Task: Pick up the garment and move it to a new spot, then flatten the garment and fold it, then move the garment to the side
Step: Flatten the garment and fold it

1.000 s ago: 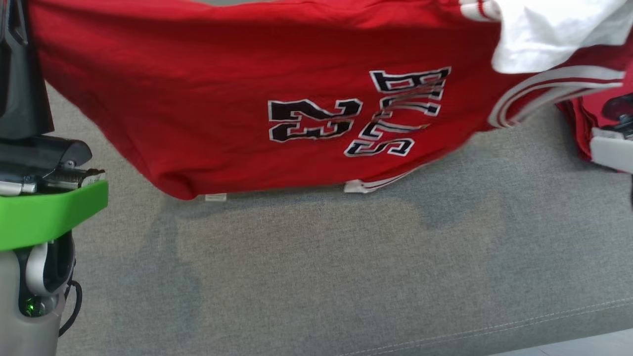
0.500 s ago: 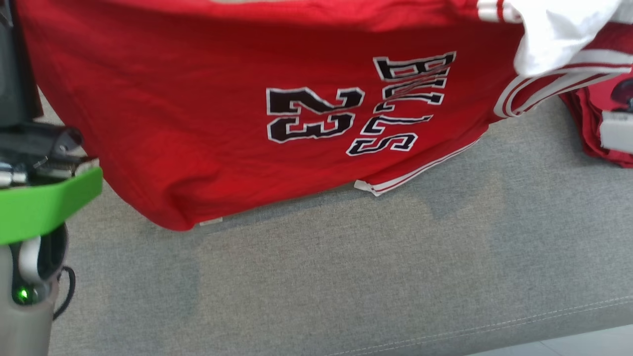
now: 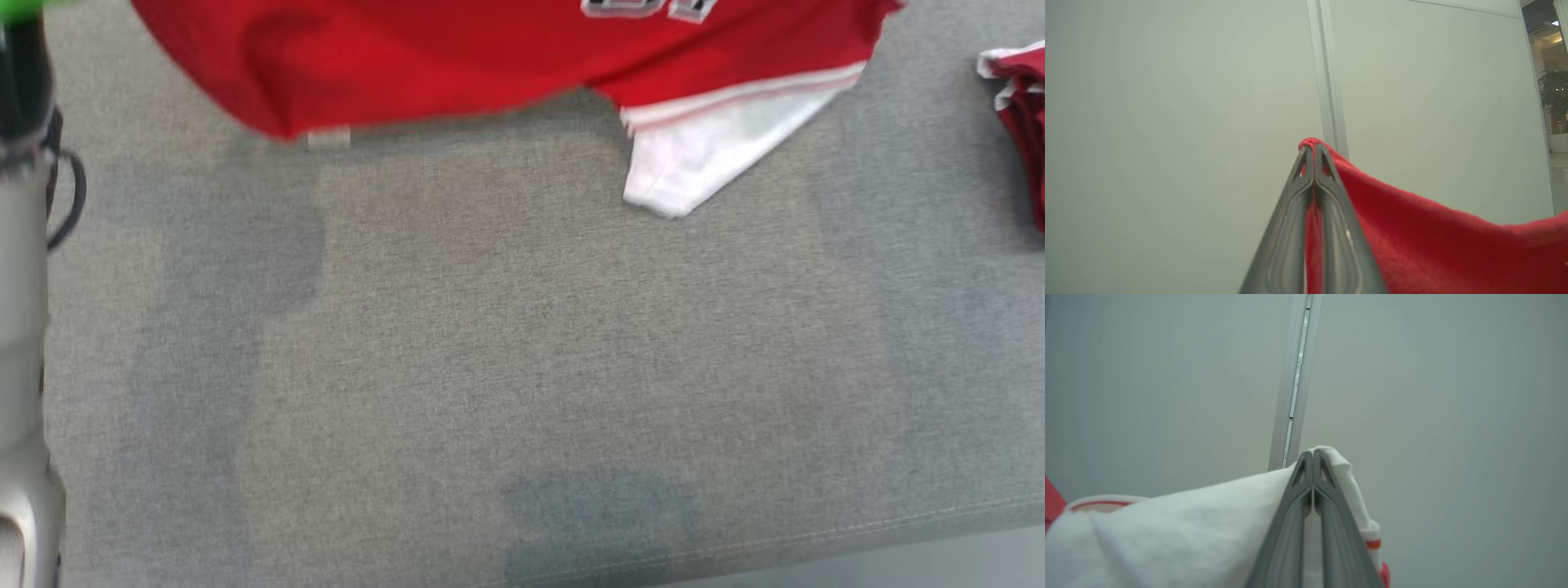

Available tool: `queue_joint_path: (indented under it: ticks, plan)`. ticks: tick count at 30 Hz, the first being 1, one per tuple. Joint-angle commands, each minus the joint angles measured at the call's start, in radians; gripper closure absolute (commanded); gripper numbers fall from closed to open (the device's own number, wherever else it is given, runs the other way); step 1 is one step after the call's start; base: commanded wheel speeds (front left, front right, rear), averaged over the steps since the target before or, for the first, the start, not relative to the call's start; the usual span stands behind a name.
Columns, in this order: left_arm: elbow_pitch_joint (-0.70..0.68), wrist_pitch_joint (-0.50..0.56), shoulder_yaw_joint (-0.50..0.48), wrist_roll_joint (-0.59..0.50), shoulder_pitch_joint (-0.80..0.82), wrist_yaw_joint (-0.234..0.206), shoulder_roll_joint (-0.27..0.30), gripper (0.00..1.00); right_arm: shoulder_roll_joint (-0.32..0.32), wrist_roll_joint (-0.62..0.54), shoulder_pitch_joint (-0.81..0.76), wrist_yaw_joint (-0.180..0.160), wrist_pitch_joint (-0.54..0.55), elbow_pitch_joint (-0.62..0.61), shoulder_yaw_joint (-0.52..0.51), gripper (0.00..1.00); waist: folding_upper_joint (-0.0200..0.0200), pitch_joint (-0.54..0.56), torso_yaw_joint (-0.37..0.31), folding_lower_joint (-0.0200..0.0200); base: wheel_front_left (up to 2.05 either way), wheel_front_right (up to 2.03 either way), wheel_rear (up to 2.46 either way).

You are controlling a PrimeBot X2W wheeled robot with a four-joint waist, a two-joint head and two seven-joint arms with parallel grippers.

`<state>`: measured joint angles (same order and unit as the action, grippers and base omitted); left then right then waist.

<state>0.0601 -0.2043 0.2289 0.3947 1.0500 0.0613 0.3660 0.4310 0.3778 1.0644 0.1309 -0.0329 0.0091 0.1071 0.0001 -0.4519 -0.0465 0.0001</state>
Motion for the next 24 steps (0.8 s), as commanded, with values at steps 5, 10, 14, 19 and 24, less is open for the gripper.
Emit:
queue_joint_path:
  ticks: [5, 10, 14, 19, 24]
  plan:
    - [0.257, -0.040, 0.016, -0.010, 0.233, 0.027, -0.049, 1.00, -0.042, 0.036, 0.245, 0.000, -0.075, 0.226, 0.052, 1.00, -0.0001, -0.049, 0.044, -0.0001, 0.00, 0.00, 0.00]
    - [0.447, -0.057, 0.008, -0.029, 0.360, 0.035, -0.066, 1.00, -0.121, 0.040, 0.430, 0.000, -0.182, 0.446, 0.068, 1.00, -0.0001, -0.038, 0.037, -0.0001, 0.00, 0.00, 0.00]
    - [0.575, -0.060, 0.003, -0.018, 0.374, 0.045, -0.079, 1.00, -0.174, 0.054, 0.479, 0.000, -0.216, 0.588, 0.084, 1.00, -0.0001, -0.037, 0.032, -0.0001, 0.00, 0.00, 0.00]
    - [0.744, -0.047, 0.029, 0.041, 0.319, 0.063, -0.105, 1.00, -0.201, 0.088, 0.427, 0.000, -0.227, 0.724, 0.143, 1.00, -0.0001, -0.051, 0.030, -0.0001, 0.00, 0.00, 0.00]
    - [0.831, -0.053, 0.048, 0.128, 0.215, 0.070, -0.144, 1.00, -0.192, 0.155, 0.284, 0.000, -0.233, 0.769, 0.183, 1.00, -0.0001, -0.067, 0.039, -0.0001, 0.00, 0.00, 0.00]
